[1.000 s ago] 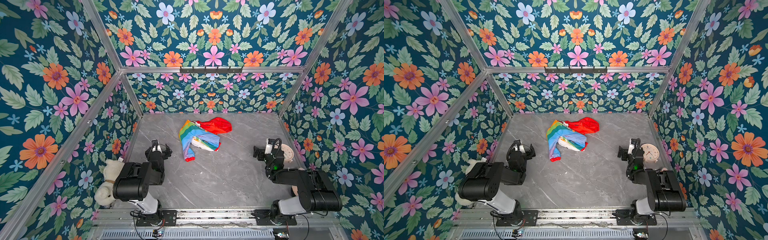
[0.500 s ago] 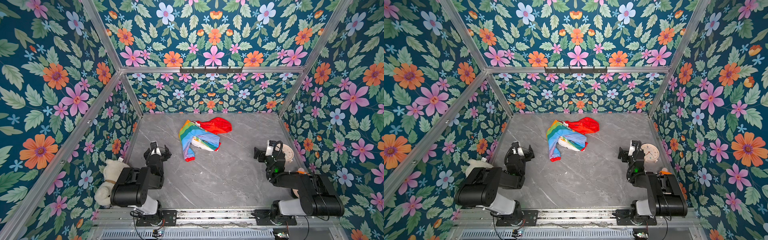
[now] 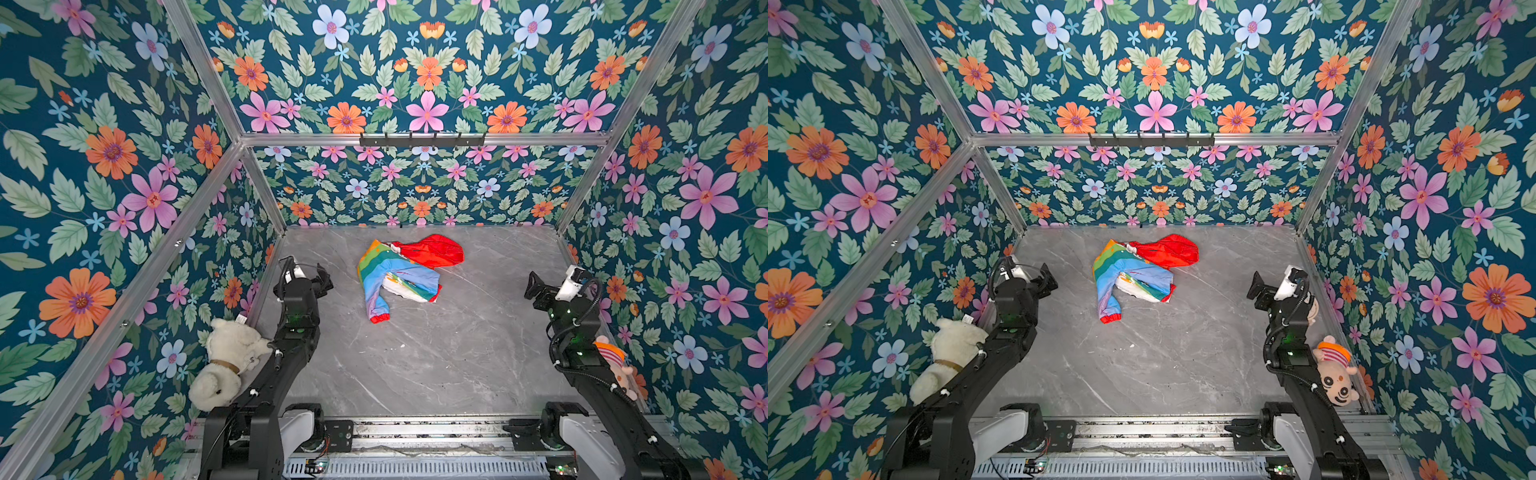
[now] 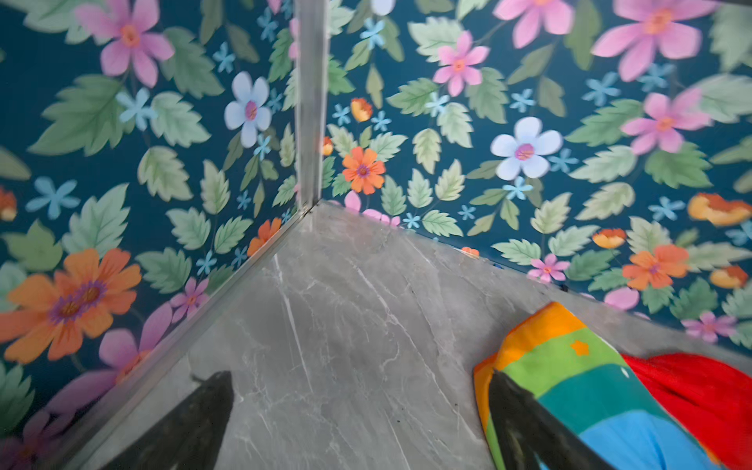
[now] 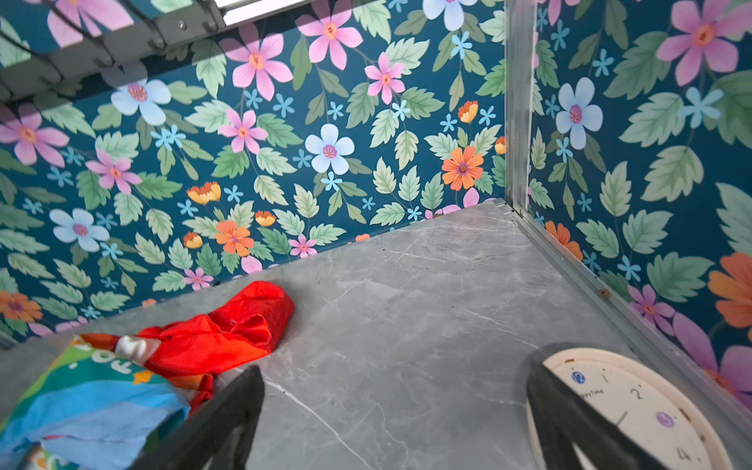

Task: Unzip the jacket
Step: Flatten out the jacket at the center of the board.

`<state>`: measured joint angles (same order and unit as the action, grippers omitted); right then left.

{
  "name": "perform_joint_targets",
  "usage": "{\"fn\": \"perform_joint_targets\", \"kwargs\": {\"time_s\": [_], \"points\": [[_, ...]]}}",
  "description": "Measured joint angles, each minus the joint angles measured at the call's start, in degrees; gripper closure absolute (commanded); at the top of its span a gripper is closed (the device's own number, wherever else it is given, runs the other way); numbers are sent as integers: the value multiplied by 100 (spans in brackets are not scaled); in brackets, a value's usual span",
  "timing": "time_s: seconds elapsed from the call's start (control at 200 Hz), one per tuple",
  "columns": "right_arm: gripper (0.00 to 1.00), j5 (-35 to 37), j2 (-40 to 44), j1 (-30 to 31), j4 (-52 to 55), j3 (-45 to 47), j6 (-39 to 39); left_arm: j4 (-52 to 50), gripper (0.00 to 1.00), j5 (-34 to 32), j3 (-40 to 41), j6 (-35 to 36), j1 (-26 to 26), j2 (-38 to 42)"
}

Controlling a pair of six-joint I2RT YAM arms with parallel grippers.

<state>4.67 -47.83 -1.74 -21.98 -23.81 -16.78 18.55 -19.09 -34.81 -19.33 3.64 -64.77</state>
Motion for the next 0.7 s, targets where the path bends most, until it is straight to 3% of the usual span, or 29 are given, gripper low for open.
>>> {"fn": "perform_joint_targets", "kwargs": {"time_s": [0.185, 0.38, 0.52, 0.7], "points": [[1, 323, -24, -13, 1263, -511, -1115, -1860, 0, -164, -549, -1191, -20, -328], [1, -533, -761, -11, 1947, -1117, -1871, -2299, 0, 481, -269, -1681, 66, 92], [1, -1344, -1572, 212, 2212, -1495, -2046, -2321, 0, 632, -354, -1786, 839, -13], [2, -1611, -2780, 1075, 2994, -2680, -1725, -2323, 0, 487, -752, -1770, 2015, -767]]}}
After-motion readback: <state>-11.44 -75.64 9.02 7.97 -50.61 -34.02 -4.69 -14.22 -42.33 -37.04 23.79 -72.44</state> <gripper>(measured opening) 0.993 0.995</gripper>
